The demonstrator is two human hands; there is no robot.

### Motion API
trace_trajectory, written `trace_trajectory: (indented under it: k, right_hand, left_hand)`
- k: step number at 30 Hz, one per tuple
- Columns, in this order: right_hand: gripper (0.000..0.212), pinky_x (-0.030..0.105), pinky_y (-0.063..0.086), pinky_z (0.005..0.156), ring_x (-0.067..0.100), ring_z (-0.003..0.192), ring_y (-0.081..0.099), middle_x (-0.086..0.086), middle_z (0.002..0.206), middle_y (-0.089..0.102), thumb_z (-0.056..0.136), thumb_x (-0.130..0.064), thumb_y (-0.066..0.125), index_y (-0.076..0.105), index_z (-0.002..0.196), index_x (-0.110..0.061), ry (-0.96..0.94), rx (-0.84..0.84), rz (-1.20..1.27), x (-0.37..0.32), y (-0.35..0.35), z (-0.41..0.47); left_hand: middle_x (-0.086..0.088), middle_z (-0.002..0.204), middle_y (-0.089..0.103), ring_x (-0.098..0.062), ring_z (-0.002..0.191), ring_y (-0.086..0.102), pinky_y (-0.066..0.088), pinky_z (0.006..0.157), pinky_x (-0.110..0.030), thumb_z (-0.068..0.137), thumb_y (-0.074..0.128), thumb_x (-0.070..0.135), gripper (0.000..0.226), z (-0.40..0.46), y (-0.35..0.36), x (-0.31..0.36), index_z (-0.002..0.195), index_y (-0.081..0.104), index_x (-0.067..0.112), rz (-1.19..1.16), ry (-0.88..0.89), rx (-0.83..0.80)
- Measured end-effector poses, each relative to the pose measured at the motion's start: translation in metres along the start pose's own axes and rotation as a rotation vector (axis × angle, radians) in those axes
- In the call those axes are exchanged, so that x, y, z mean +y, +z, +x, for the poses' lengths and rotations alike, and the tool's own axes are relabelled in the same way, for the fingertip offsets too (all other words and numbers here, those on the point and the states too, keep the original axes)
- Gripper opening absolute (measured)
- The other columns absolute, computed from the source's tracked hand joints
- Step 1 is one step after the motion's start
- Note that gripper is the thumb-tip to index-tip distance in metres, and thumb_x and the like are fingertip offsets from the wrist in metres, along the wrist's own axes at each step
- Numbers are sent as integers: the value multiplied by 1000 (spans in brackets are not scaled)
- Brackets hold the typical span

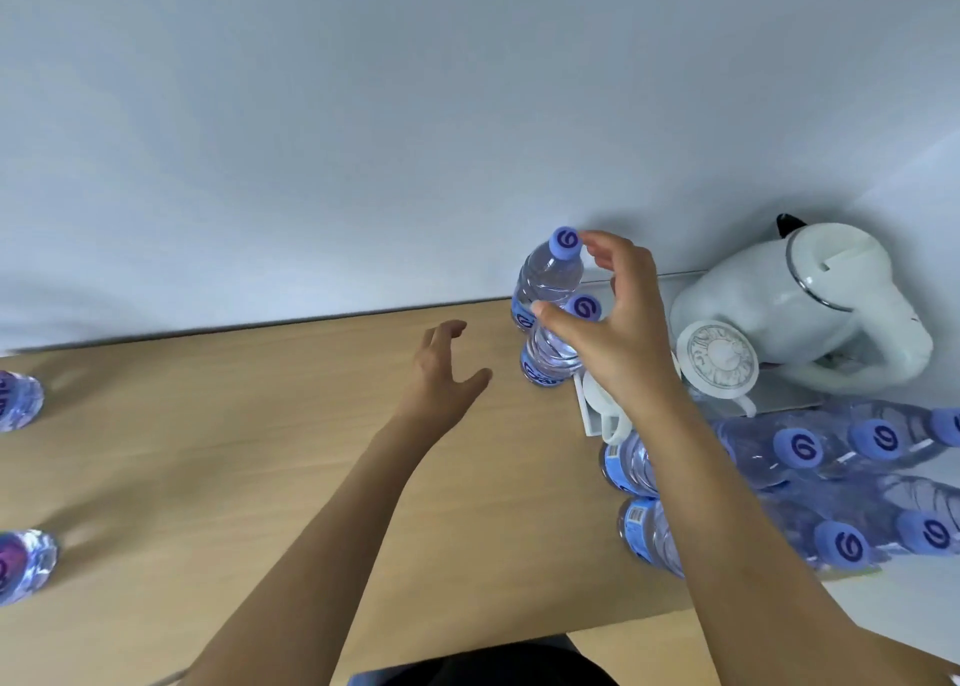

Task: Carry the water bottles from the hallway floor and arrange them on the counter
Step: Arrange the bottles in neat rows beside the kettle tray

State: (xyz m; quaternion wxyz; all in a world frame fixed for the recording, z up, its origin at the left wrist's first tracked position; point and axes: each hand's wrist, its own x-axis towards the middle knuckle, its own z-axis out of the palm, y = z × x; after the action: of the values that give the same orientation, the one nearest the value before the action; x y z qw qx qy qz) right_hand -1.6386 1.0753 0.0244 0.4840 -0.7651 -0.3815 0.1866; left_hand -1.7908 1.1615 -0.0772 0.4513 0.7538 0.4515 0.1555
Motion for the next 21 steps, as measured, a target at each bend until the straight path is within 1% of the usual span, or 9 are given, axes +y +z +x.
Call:
trace_trajectory:
  k: [2, 3, 7, 10, 14, 18, 21]
  right_hand:
    - [54, 3, 31, 93, 1, 114, 49, -6, 119, 49, 78, -6, 78, 54, 127, -14, -41, 4, 37, -14, 11, -4]
    - [53, 5, 32, 95, 2, 114, 49, -7, 118, 50, 80, -6, 76, 54, 127, -14, -30, -20, 69, -22, 20, -7]
    - [52, 20, 35, 106, 3, 125, 45, -16, 129, 50, 86, -14, 73, 51, 133, -24, 49, -191, 138, -46, 66, -25]
    - [53, 26, 37, 108, 7, 128, 46, -14, 135, 50, 87, -18, 73, 50, 133, -27, 40, -333, 133, -64, 106, -43]
    - [54, 25, 38, 106, 6, 126, 49, -18, 130, 51, 85, -19, 75, 50, 131, -30, 4, -505, 136, -92, 168, -74]
    - [56, 22, 37, 100, 8, 121, 52, -11, 133, 52, 84, -23, 76, 50, 133, -28, -37, -658, 108, -116, 227, -108]
    - [58, 20, 36, 98, 9, 121, 51, -6, 137, 52, 84, -23, 76, 49, 135, -26, -64, -759, 94, -134, 268, -133]
  left_hand:
    - [-8, 136, 48, -18, 126, 45, 34, 98, -20, 85, 71, 11, 56, -9, -22, -4, 134, 46, 3, -28, -25, 73]
    - [-8, 135, 49, -17, 126, 46, 34, 98, -20, 86, 70, 12, 54, -15, -33, -7, 134, 47, 4, -41, -39, 108]
    - [-5, 133, 50, -16, 124, 47, 35, 96, -21, 87, 69, 12, 49, -43, -72, -26, 132, 49, 5, -94, -99, 201]
    - [0, 125, 50, -18, 120, 49, 38, 97, -26, 87, 69, 12, 45, -71, -104, -48, 129, 51, 7, -132, -155, 280]
    - [1, 127, 54, -10, 119, 49, 38, 96, -23, 88, 68, 17, 40, -123, -153, -86, 126, 56, 12, -96, -223, 397]
    - [-1, 122, 60, -11, 115, 52, 41, 93, -25, 86, 70, 15, 37, -177, -192, -123, 121, 60, 9, -105, -335, 514]
    - [0, 119, 59, -13, 115, 51, 37, 92, -24, 87, 69, 11, 34, -214, -215, -148, 119, 59, 7, -165, -435, 588]
